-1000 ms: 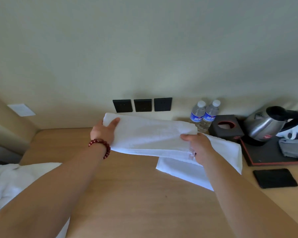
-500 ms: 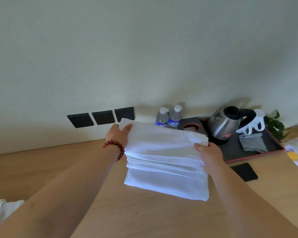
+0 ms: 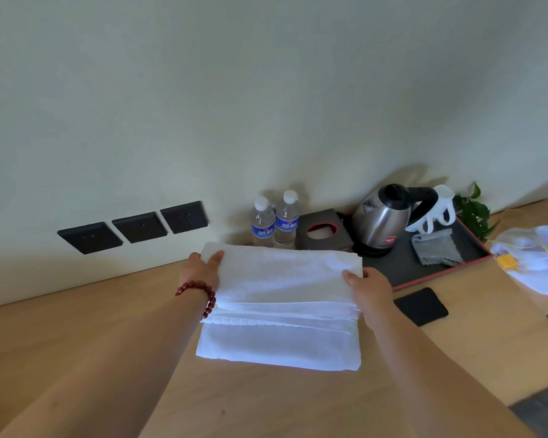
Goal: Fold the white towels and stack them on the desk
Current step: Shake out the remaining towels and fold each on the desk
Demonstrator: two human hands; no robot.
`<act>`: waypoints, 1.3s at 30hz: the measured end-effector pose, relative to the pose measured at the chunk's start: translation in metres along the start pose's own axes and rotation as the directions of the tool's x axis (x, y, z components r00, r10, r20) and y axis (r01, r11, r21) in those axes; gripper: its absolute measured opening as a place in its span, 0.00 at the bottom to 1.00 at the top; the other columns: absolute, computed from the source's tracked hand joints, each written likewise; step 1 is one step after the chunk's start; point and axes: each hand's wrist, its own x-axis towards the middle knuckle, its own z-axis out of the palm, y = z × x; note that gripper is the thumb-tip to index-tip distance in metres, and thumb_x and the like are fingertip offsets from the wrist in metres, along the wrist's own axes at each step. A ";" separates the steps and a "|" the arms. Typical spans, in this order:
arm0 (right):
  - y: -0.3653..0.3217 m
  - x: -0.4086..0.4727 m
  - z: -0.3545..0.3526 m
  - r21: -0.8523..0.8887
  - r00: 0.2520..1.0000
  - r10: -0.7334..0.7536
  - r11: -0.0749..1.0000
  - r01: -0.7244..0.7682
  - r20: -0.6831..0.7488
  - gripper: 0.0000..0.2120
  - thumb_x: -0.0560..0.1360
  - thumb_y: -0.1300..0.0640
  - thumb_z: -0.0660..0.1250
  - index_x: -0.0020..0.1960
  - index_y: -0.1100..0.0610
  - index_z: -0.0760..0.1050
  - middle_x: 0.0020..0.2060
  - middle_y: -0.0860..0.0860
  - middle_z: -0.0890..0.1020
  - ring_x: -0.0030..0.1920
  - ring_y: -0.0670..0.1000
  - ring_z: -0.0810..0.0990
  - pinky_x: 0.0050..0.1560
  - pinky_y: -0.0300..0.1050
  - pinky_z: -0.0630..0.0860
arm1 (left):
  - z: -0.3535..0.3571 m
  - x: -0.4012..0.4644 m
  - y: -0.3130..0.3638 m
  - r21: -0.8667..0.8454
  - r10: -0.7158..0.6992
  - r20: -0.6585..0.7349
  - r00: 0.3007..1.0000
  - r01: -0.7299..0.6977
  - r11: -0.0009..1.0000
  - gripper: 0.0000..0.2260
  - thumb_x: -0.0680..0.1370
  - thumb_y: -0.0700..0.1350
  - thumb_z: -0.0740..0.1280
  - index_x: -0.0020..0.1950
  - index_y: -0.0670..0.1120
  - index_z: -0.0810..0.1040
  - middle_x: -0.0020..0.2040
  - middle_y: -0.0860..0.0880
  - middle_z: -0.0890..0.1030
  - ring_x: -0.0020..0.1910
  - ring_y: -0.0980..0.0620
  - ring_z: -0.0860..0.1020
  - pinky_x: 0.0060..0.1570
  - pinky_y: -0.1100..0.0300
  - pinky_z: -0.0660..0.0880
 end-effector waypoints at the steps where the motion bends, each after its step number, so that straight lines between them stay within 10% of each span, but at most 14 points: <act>1: 0.001 0.002 0.001 -0.008 1.000 0.000 1.000 0.000 -0.008 0.09 0.78 0.50 0.70 0.51 0.56 0.77 0.44 0.53 0.82 0.45 0.56 0.82 0.51 0.58 0.81 | 0.001 0.001 -0.001 0.018 0.000 -0.006 1.000 0.000 1.000 0.28 0.80 0.65 0.59 0.64 0.41 0.69 0.55 0.41 0.76 0.55 0.38 0.76 0.51 0.48 0.73; 9: 0.016 0.019 0.003 -0.052 0.991 0.038 0.998 -0.045 -0.129 0.05 0.77 0.63 0.64 0.46 0.54 0.76 0.44 0.53 0.82 0.46 0.57 0.82 0.51 0.58 0.81 | 0.002 0.014 -0.029 0.008 -0.100 0.036 0.994 0.100 0.995 0.31 0.79 0.64 0.62 0.71 0.41 0.69 0.64 0.39 0.77 0.60 0.37 0.76 0.60 0.44 0.74; 14: 0.007 0.002 0.011 -0.340 0.926 -0.298 0.917 0.211 -0.230 0.06 0.81 0.56 0.60 0.55 0.55 0.74 0.50 0.54 0.78 0.47 0.57 0.78 0.46 0.53 0.77 | 0.008 0.009 -0.030 0.073 -0.137 0.001 0.991 0.137 0.988 0.30 0.80 0.63 0.61 0.70 0.41 0.68 0.64 0.39 0.76 0.61 0.37 0.76 0.59 0.44 0.75; 21: 0.013 -0.023 0.056 -0.603 0.753 -0.651 0.562 0.566 0.101 0.21 0.77 0.55 0.70 0.68 0.60 0.75 0.65 0.58 0.78 0.66 0.61 0.76 0.66 0.58 0.74 | 0.012 0.018 -0.036 0.307 -0.054 -0.099 0.994 0.083 0.948 0.33 0.78 0.70 0.53 0.68 0.44 0.71 0.63 0.41 0.77 0.64 0.38 0.72 0.62 0.40 0.71; 24: 0.016 -0.032 0.073 -0.648 0.751 -0.591 0.454 0.611 0.295 0.26 0.83 0.48 0.59 0.78 0.56 0.62 0.79 0.57 0.61 0.79 0.59 0.57 0.78 0.58 0.55 | 0.011 0.011 -0.033 0.308 -0.015 -0.173 0.985 0.069 0.949 0.33 0.80 0.67 0.51 0.74 0.45 0.65 0.71 0.42 0.71 0.71 0.39 0.67 0.67 0.39 0.67; 27: 0.015 -0.036 0.087 -0.677 0.747 -0.549 0.389 0.625 0.374 0.29 0.83 0.41 0.44 0.81 0.51 0.53 0.82 0.54 0.51 0.81 0.57 0.47 0.78 0.59 0.43 | 0.014 0.006 -0.037 0.429 0.342 -0.245 0.907 -0.215 0.877 0.30 0.81 0.63 0.52 0.79 0.49 0.58 0.78 0.44 0.60 0.78 0.43 0.56 0.73 0.40 0.60; 31: 0.012 -0.035 0.107 -0.679 0.730 -0.541 0.348 0.646 0.417 0.38 0.76 0.37 0.32 0.82 0.49 0.50 0.82 0.54 0.50 0.81 0.57 0.45 0.78 0.60 0.41 | 0.030 -0.001 -0.034 0.593 0.656 -0.062 0.752 -0.501 0.631 0.29 0.82 0.62 0.49 0.81 0.53 0.54 0.81 0.44 0.54 0.81 0.44 0.48 0.77 0.41 0.50; 39: 0.020 -0.012 0.114 -0.725 0.780 -0.483 0.355 0.590 0.398 0.34 0.79 0.31 0.39 0.82 0.42 0.46 0.82 0.50 0.48 0.81 0.57 0.42 0.77 0.64 0.36 | 0.065 -0.001 -0.033 0.649 0.538 0.297 0.789 -0.580 0.492 0.34 0.74 0.69 0.31 0.80 0.61 0.37 0.81 0.51 0.37 0.78 0.46 0.31 0.76 0.39 0.36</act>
